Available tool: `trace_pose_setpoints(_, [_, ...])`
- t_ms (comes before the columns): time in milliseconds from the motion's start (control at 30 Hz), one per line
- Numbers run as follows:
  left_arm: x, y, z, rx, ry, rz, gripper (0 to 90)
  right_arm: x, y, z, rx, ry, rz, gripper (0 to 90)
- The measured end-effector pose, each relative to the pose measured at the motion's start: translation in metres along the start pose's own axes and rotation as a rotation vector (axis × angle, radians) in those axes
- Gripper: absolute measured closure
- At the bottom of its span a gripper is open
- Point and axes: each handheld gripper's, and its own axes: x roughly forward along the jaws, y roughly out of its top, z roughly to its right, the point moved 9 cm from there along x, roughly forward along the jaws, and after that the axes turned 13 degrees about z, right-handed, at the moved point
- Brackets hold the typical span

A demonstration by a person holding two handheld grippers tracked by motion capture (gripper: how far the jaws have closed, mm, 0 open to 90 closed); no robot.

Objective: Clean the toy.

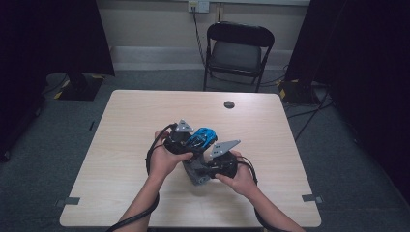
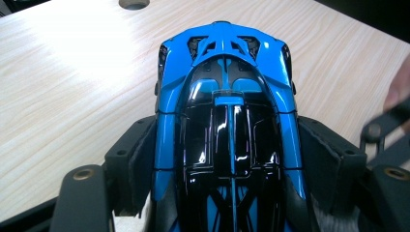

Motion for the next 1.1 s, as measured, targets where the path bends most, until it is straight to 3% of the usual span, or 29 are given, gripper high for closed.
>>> trace_pose_setpoints(233, [0.004, 0.003, -0.004, -0.035, 0.009, 0.017, 28.2, 0.01, 0.0, -0.012, -0.01, 0.052, -0.007, 78.2])
trace_pose_setpoints(500, [-0.002, 0.008, -0.021, -0.029, 0.058, 0.018, 28.2, 0.012, -0.005, -0.016, -0.026, 0.07, -0.039, 78.2])
trace_pose_setpoints(767, [-0.019, -0.001, -0.031, -0.032, 0.083, 0.01, 28.3, -0.008, -0.007, 0.016, -0.007, -0.027, -0.059, 78.2])
trace_pose_setpoints(800, [-0.02, -0.003, -0.032, -0.037, 0.084, 0.01, 28.2, -0.013, -0.005, 0.026, 0.001, -0.06, -0.058, 78.2])
trace_pose_setpoints(867, [-0.023, -0.007, -0.034, -0.034, 0.086, 0.0, 28.2, -0.016, -0.005, 0.029, 0.004, -0.068, -0.056, 78.2])
trace_pose_setpoints(1100, [-0.035, -0.017, -0.029, -0.017, 0.078, 0.004, 28.3, -0.032, 0.0, 0.056, 0.034, -0.16, -0.048, 78.2])
